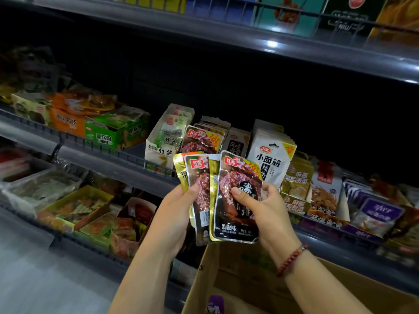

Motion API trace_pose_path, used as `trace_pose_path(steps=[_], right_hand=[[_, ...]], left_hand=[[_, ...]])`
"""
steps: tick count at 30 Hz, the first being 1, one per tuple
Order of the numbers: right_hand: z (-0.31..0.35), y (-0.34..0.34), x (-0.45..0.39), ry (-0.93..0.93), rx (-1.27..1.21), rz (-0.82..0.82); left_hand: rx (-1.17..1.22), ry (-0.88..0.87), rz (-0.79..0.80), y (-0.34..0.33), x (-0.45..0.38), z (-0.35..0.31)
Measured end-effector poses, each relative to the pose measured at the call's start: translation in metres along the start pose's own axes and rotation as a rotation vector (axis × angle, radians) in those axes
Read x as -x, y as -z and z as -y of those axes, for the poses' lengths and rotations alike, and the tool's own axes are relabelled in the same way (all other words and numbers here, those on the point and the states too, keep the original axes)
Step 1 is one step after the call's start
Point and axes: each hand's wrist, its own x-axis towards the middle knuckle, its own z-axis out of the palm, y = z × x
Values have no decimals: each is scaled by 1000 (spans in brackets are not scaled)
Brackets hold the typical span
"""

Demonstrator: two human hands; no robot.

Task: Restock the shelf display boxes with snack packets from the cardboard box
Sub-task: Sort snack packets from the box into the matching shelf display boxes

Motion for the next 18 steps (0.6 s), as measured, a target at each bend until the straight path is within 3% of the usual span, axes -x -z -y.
trace_pose_path(steps=[10,18], right_hand=[[-2,4,6,134,50,-24],[-2,0,4,42,58,61]], left_hand=[[-31,53,21,-1,0,6],[8,21,115,-2,-1,10]])
